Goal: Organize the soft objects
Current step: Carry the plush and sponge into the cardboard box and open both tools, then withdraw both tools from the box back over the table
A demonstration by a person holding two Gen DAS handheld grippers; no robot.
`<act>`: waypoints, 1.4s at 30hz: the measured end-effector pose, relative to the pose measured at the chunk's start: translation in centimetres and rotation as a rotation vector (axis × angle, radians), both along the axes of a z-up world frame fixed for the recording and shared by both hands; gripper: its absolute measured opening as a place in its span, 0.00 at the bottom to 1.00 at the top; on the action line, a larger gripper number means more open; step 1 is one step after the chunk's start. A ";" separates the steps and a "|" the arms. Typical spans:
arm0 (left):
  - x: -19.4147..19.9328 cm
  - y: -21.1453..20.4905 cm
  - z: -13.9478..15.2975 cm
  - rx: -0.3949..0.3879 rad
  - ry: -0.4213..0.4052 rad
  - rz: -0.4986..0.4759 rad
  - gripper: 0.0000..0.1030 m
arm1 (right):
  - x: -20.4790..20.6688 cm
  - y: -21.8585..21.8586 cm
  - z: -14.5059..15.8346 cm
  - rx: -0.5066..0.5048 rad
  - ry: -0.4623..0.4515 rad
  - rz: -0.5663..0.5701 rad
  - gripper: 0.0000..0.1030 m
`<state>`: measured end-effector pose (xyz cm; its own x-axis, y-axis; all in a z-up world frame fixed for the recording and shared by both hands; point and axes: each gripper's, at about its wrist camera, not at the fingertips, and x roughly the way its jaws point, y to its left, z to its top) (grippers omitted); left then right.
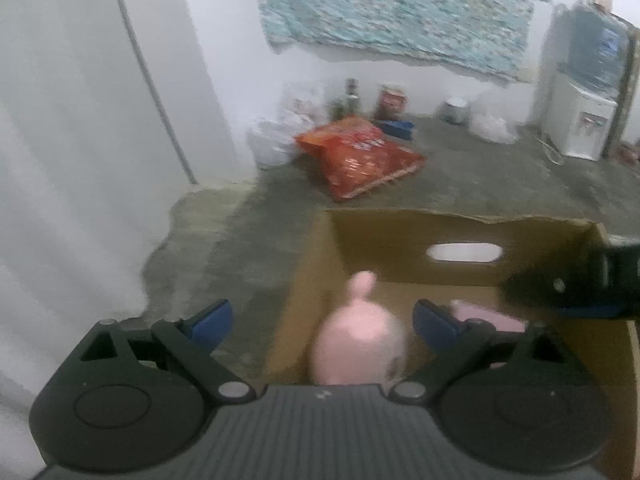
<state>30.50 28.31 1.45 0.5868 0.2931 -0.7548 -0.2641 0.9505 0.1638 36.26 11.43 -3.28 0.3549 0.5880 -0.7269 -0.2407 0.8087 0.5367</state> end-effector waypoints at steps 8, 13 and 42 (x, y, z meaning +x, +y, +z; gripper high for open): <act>-5.9 1.9 3.9 0.071 -0.075 0.101 0.96 | -1.3 5.6 -3.6 -0.414 0.084 0.210 0.53; -8.0 2.4 4.5 0.035 -0.103 0.089 0.96 | -1.0 8.7 -8.0 -0.586 0.113 0.247 0.46; -15.1 -2.8 7.4 -0.201 -0.264 -0.098 1.00 | -18.2 -16.5 13.4 -0.125 -0.382 0.054 0.82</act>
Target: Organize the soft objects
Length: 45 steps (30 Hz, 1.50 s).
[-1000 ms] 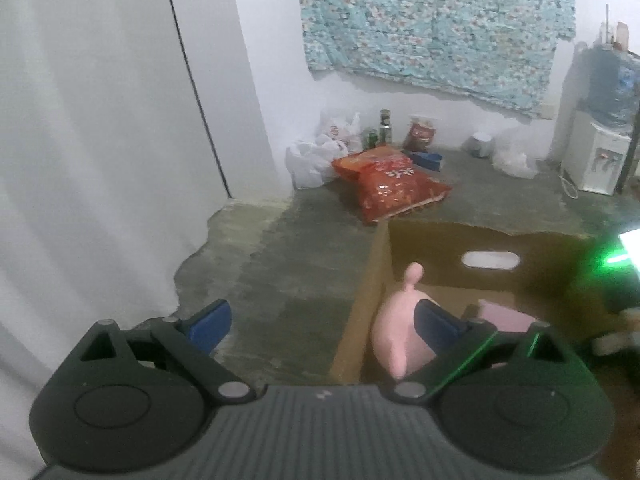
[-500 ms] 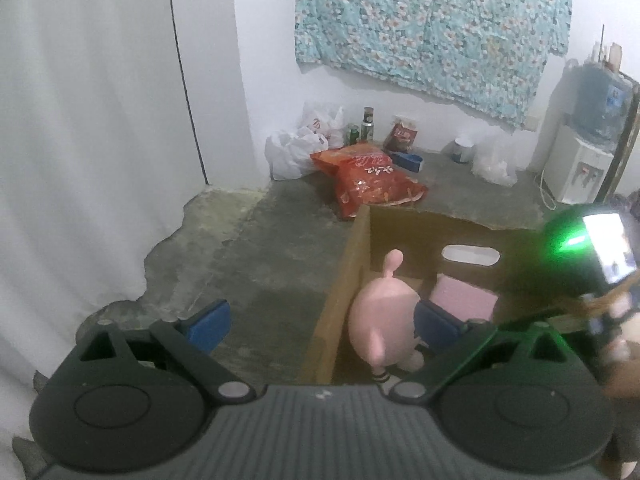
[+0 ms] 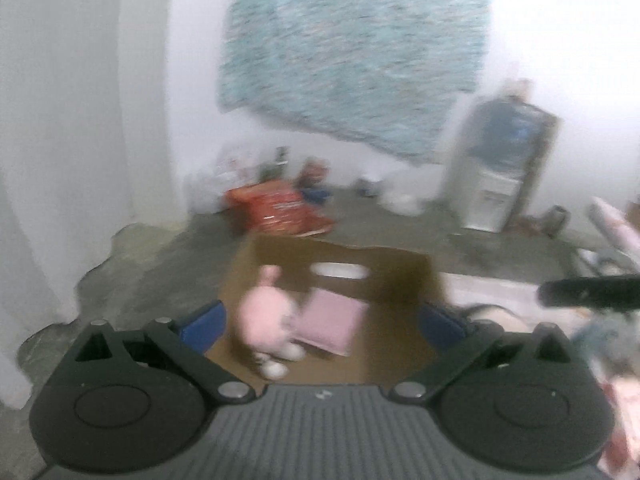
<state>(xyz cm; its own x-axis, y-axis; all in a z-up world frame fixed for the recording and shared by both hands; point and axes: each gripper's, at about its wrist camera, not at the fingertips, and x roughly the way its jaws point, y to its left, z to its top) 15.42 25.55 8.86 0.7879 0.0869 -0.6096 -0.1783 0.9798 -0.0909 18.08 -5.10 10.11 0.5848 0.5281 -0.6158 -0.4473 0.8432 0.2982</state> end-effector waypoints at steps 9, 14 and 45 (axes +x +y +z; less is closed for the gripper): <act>-6.6 -11.9 1.5 -0.110 -0.004 -0.311 1.00 | -13.4 -18.2 -1.2 0.060 0.037 -0.236 0.83; -8.8 -17.9 -0.4 -0.208 0.025 -0.447 1.00 | -17.4 -23.7 -6.7 0.207 0.149 -0.343 0.83; -4.4 -29.0 -17.1 -0.205 0.339 -0.555 0.91 | -7.1 -21.1 -22.6 0.273 0.322 -0.317 0.47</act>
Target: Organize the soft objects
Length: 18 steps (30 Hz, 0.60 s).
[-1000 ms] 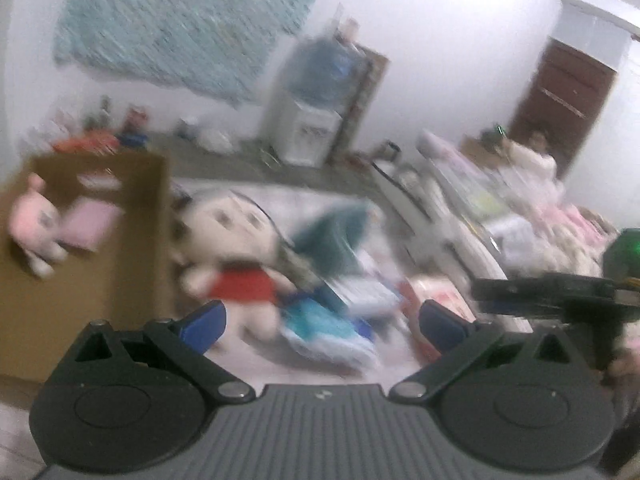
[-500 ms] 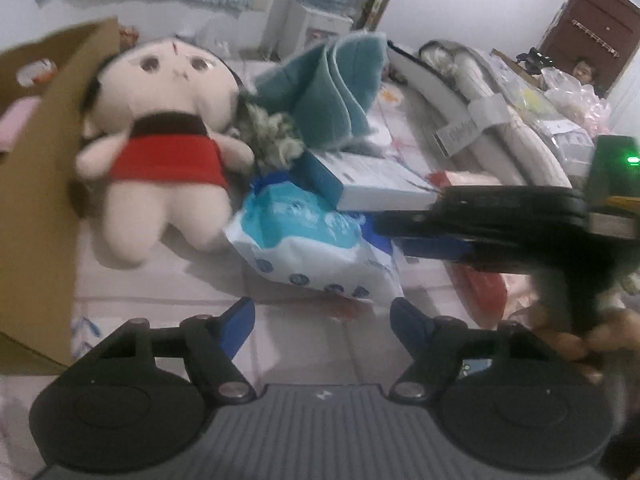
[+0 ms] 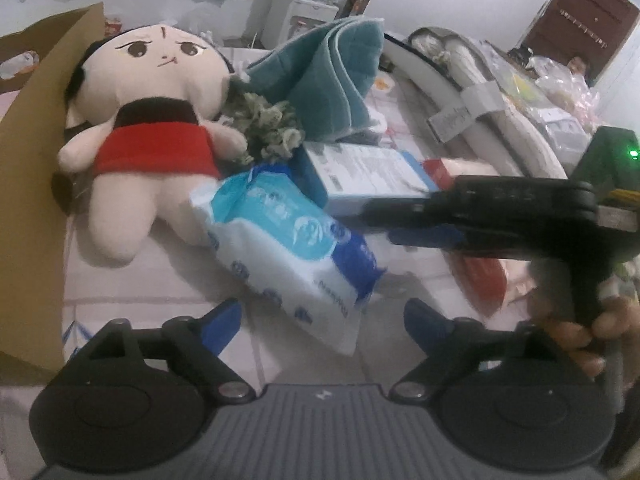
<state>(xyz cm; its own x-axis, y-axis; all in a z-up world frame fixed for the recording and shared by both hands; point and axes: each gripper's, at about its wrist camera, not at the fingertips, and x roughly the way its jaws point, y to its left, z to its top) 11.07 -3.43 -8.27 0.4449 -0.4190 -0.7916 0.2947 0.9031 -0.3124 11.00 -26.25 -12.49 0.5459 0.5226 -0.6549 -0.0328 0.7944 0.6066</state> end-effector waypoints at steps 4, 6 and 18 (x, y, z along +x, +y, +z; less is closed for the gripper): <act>1.7 -0.6 -0.6 -0.021 0.003 0.002 0.90 | 1.3 1.4 -2.0 0.045 0.068 0.049 0.52; 2.3 -1.0 -1.1 -0.025 0.022 0.003 0.90 | 0.9 1.8 -1.9 0.070 0.093 0.072 0.53; -2.9 0.3 0.7 -0.031 0.023 -0.074 0.92 | -5.7 2.8 -2.8 0.287 0.258 0.128 0.59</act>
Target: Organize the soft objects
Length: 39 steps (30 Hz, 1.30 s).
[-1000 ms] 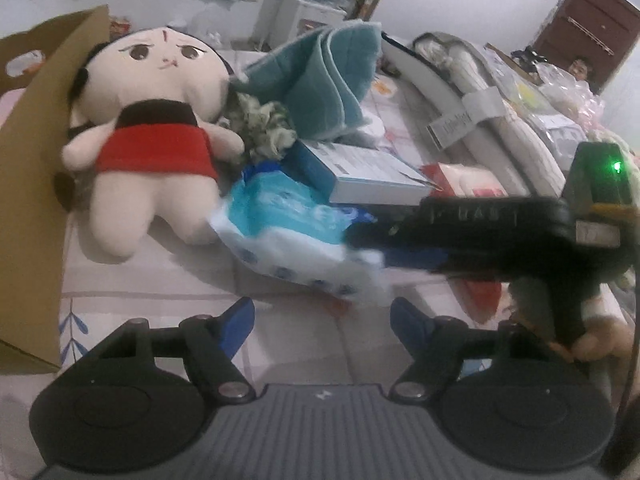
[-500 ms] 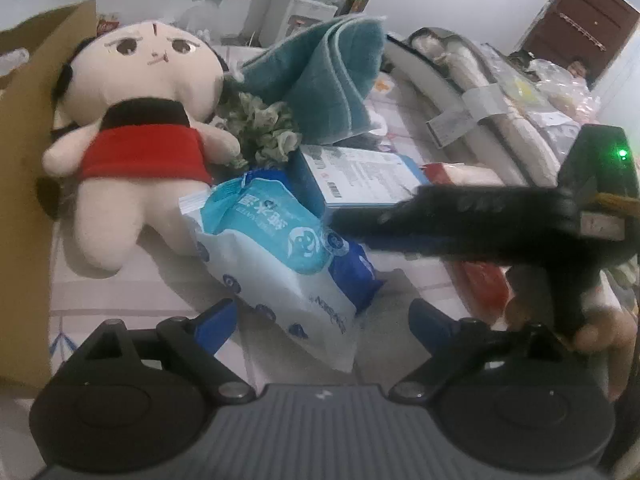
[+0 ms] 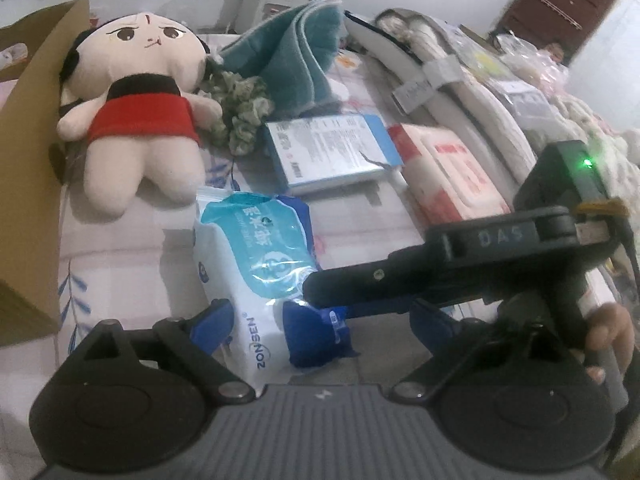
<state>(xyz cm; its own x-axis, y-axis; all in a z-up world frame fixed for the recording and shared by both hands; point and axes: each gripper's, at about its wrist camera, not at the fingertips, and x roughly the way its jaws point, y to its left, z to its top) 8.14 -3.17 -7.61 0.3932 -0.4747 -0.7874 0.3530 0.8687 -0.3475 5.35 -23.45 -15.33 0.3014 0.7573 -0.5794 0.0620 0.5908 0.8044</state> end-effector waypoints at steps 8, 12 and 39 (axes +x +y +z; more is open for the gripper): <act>-2.0 1.2 0.9 0.008 -0.002 -0.003 0.99 | -2.1 -3.1 1.8 -0.029 -0.057 -0.152 0.64; -0.7 0.1 0.9 0.051 -0.017 0.027 0.99 | -2.7 -5.7 4.3 -0.099 -0.123 -0.217 0.72; -0.5 2.3 -0.6 0.228 -0.034 0.126 0.75 | 9.9 3.4 3.9 -0.899 -0.399 0.414 0.89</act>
<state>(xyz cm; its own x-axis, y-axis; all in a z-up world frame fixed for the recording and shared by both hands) 7.68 -0.89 -8.25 0.4658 -0.2323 -0.8539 0.2452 0.9610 -0.1277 15.22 -20.09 -11.40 0.4102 0.1875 -0.8925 -0.4514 0.8921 -0.0200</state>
